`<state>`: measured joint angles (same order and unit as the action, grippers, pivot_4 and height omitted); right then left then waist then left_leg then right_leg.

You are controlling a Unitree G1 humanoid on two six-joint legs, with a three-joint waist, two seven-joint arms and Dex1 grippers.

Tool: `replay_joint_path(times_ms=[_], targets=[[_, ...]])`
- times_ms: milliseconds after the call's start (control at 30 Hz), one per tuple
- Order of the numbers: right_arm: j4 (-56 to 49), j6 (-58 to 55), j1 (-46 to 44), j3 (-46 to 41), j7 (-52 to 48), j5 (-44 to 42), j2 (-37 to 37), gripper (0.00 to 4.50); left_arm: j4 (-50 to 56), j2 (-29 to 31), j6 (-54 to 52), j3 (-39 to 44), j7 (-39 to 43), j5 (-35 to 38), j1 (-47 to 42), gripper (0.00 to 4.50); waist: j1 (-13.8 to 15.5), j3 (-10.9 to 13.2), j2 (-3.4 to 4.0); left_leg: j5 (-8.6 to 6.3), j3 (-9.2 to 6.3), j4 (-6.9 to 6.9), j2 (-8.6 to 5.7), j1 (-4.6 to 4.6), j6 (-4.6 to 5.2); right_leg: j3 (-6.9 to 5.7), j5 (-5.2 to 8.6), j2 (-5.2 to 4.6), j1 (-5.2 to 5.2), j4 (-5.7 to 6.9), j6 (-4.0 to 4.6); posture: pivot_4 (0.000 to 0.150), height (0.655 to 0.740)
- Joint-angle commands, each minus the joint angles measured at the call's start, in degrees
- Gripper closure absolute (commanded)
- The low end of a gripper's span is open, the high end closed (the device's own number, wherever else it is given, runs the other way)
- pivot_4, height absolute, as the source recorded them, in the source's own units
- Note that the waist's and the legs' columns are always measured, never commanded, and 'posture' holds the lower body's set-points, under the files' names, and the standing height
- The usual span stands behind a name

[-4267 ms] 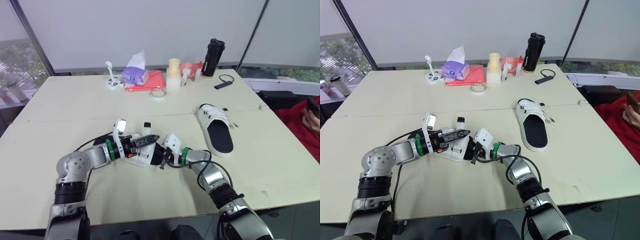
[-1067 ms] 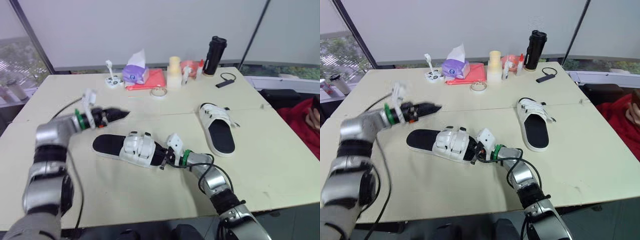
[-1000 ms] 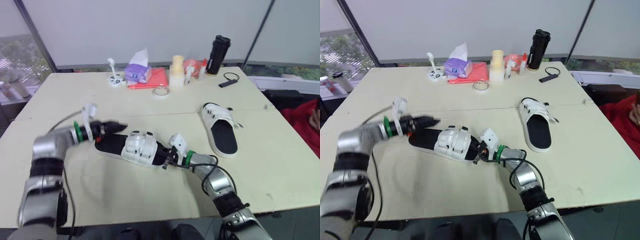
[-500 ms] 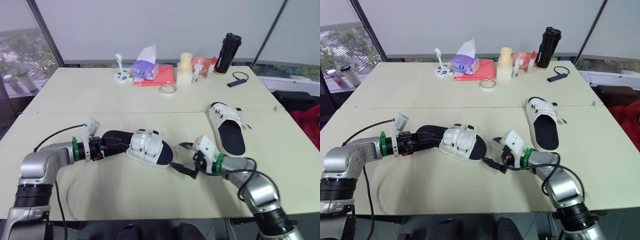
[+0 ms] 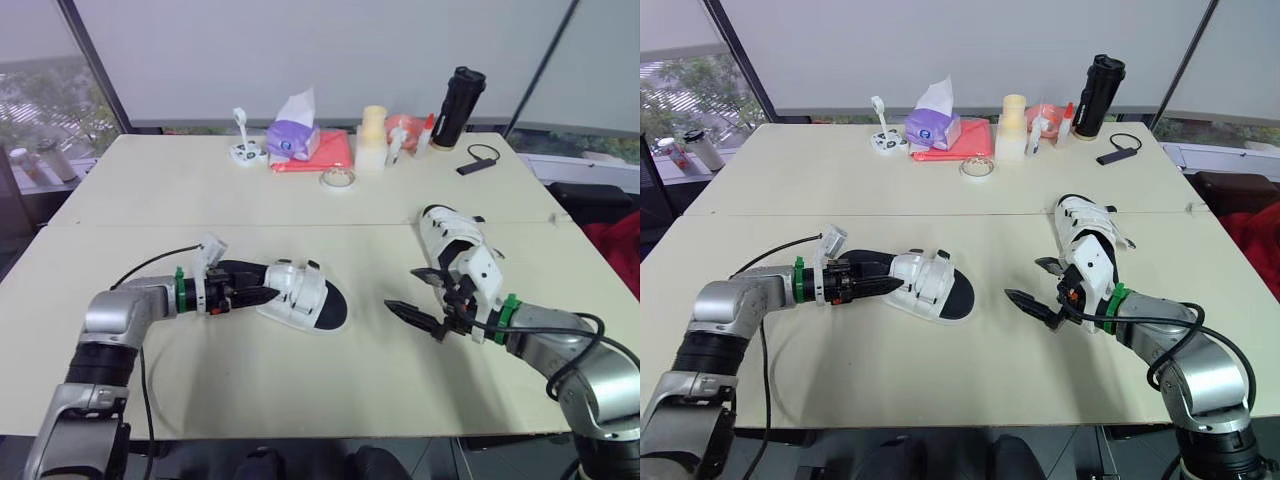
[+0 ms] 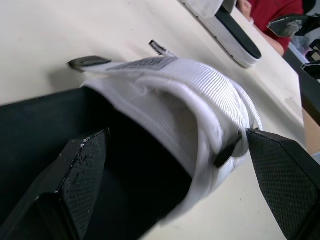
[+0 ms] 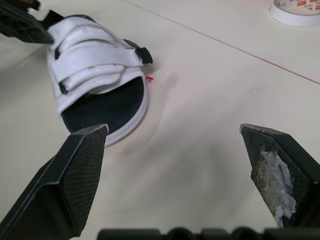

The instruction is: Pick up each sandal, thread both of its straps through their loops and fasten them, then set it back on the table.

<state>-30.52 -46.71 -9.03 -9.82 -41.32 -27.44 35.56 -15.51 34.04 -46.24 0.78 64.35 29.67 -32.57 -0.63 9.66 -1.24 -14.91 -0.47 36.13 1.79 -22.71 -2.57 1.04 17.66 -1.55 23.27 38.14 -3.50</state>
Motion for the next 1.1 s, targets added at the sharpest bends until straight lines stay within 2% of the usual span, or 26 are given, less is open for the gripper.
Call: replay_joint_path(times_ms=[33,233,333,467,600,700,800,933,967,1100], targets=[[-3.66,-0.25,0.78,-0.70,1.25,-1.62,0.64,0.01,-1.25,-3.13,-5.02,0.84,0.65,4.01,-2.73,0.00,0.21,0.00,0.00,0.00,-0.01,0.01,-0.01,-0.01,0.00,-0.01,0.00,0.01,-0.01,0.00,0.00,0.150,0.7400],[-3.63,0.81,1.37,0.40,2.50,-1.17,0.87,0.01,-0.79,-5.77,-15.87,4.21,-2.10,9.83,-3.54,0.00,-0.33,0.01,-0.01,-0.01,-0.01,0.09,-0.03,-0.10,0.01,0.00,-0.04,0.03,0.03,0.00,-0.09,0.150,0.7400],[-3.52,1.42,1.51,0.77,3.19,-0.96,0.69,0.01,-0.39,-6.03,-16.72,3.93,-3.52,9.51,-2.72,0.00,-0.19,0.01,-0.01,-0.01,-0.04,0.09,-0.01,-0.07,0.02,-0.01,-0.04,0.07,0.03,0.03,-0.09,0.150,0.7400],[-2.95,2.30,1.61,1.28,4.06,-0.86,0.53,0.01,-1.56,-7.42,-21.12,8.23,-6.83,12.87,-3.34,0.00,-0.16,0.01,-0.01,-0.01,-0.02,0.10,-0.01,-0.07,0.02,0.01,-0.04,0.05,0.02,0.03,-0.09,0.150,0.7400],[-2.11,3.65,1.62,2.21,4.81,-0.18,0.23,0.01,2.53,-10.35,-23.66,7.56,-10.50,13.63,-0.95,0.00,-0.09,0.00,0.01,-0.01,-0.02,0.10,-0.01,-0.07,0.02,0.01,-0.04,0.03,0.02,0.04,-0.09,0.150,0.7400],[-1.76,4.33,1.53,2.50,5.25,-0.02,0.15,0.00,4.76,-11.14,-24.39,7.44,-12.00,13.95,0.59,0.83,0.01,0.00,0.01,0.00,-0.03,0.13,-0.01,-0.06,0.01,0.01,-0.04,0.00,-0.01,0.05,-0.10,0.150,0.7400],[-1.40,4.83,1.54,2.64,5.49,0.11,0.28,0.00,4.73,-11.61,-25.97,8.81,-13.27,14.96,0.48,2.42,0.02,0.00,0.00,0.00,-0.02,0.15,-0.02,-0.06,0.01,0.03,-0.04,0.00,-0.01,0.06,-0.10,0.150,0.7400],[-0.95,5.41,1.76,2.80,5.66,0.42,0.23,0.00,4.63,-13.20,-28.78,12.63,-17.08,17.47,-0.51,4.30,-0.01,0.00,0.00,0.00,-0.02,0.15,-0.02,-0.06,0.01,0.02,-0.04,0.00,-0.01,0.07,-0.10,0.150,0.7400],[-0.89,5.54,1.83,2.93,5.78,0.51,0.15,0.00,5.16,-14.24,-29.58,14.03,-18.85,18.36,-0.70,4.44,-0.01,0.00,0.01,0.00,-0.02,0.15,-0.02,-0.05,0.01,0.02,-0.04,0.00,-0.02,0.07,-0.10,0.150,0.7400],[-0.50,6.38,1.65,3.02,6.71,0.95,-0.32,0.00,12.71,-22.17,-29.52,19.03,-29.30,21.22,-0.08,4.44,0.14,0.00,0.00,0.00,-0.03,0.20,-0.01,-0.06,0.01,0.02,-0.05,-0.02,-0.03,0.11,-0.11,0.150,0.7400]])
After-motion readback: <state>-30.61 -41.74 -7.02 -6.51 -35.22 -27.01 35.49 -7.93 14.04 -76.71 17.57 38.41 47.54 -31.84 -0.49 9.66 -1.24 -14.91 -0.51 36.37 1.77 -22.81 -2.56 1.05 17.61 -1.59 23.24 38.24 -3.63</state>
